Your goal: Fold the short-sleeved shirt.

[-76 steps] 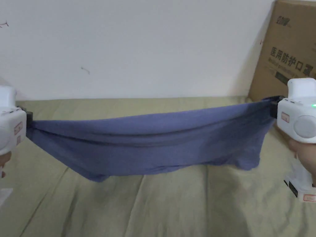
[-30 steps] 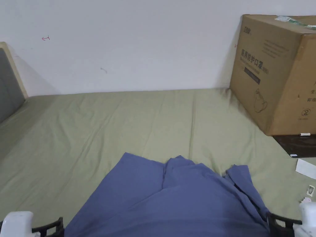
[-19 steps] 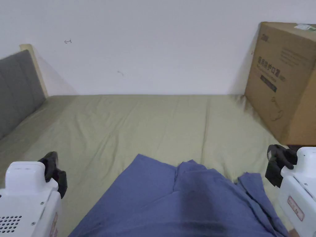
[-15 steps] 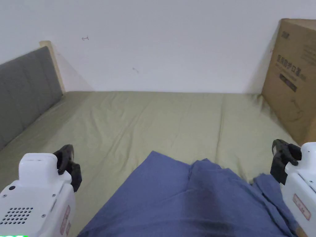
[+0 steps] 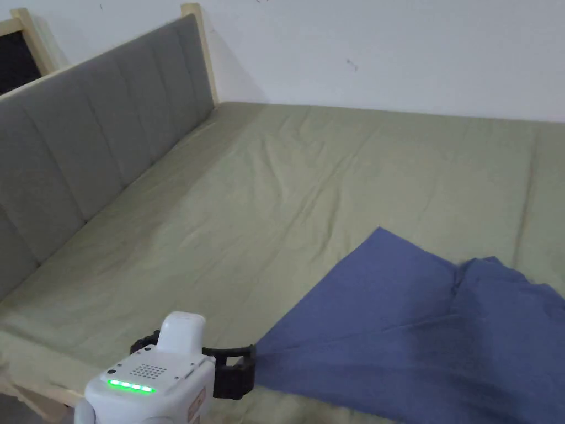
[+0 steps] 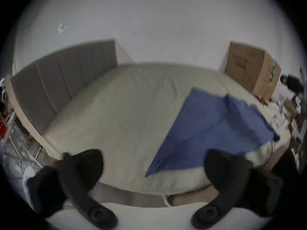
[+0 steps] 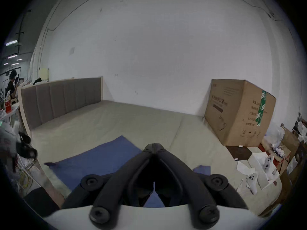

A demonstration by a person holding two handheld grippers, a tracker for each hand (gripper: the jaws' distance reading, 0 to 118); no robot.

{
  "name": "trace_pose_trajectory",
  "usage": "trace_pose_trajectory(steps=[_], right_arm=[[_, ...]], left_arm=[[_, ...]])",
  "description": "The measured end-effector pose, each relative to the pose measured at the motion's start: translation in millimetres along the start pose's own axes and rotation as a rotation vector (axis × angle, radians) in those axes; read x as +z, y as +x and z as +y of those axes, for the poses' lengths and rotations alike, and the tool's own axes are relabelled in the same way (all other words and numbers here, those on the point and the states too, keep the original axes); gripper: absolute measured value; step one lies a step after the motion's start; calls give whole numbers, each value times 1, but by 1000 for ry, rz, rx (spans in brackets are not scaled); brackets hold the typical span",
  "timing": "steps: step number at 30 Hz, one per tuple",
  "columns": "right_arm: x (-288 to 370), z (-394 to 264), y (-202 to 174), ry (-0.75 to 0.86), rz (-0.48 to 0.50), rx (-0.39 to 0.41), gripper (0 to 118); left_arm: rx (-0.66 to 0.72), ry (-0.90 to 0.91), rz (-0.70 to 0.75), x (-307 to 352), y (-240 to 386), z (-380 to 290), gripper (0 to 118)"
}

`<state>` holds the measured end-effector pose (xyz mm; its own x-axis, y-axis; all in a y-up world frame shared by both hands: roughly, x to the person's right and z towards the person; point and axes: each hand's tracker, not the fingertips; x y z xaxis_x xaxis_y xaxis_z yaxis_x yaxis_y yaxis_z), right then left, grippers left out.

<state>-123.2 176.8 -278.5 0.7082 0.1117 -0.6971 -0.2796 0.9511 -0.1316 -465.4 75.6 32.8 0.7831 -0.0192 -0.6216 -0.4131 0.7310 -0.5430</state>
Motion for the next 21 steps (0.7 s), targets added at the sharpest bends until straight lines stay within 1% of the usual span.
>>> trace_pose_trajectory(steps=[1, 3, 5, 6, 7, 8, 9, 10, 12, 14, 19, 20, 21], right_arm=[[-4, -4, -3, -19, 14, -1, 0], [-11, -10, -8, -39, 25, 9, 0], [-16, -16, -13, -62, 34, 16, 0], [-18, -19, -13, -73, 38, 17, 0], [-19, -21, -14, -80, 36, 18, 0], [-20, -23, -14, -87, 39, 20, 0], [-21, -24, -14, -94, 38, 22, 0], [-22, -25, -12, -100, 38, 23, 0], [-23, -28, -11, -111, 38, 23, 0], [-24, -31, -8, -122, 40, 24, 0], [-30, -41, -2, -180, 68, 34, 0], [-33, -43, 0, -195, 65, 50, 0], [-39, -46, 6, -217, 58, 93, 0]], left_arm=[[-8, 48, -3, -9, 3, -11, 110], [-87, -26, 33, -34, 7, -28, 112], [-106, -70, 12, -44, 3, -26, 110], [-109, -94, 5, -51, 4, -29, 107], [-110, -95, -1, -56, 5, -30, 94], [-112, -93, -4, -60, 7, -31, 77], [-116, -91, -2, -62, 8, -33, 54], [-122, -88, 7, -61, 9, -34, 27], [-120, -67, -6, -60, 11, -34, 5], [-122, -24, -6, -52, 14, -37, 2], [-96, 14, -63, -34, 16, -30, 1], [-88, 27, -67, -31, 15, -26, 1], [-74, 45, -72, -25, 15, -22, 1]])
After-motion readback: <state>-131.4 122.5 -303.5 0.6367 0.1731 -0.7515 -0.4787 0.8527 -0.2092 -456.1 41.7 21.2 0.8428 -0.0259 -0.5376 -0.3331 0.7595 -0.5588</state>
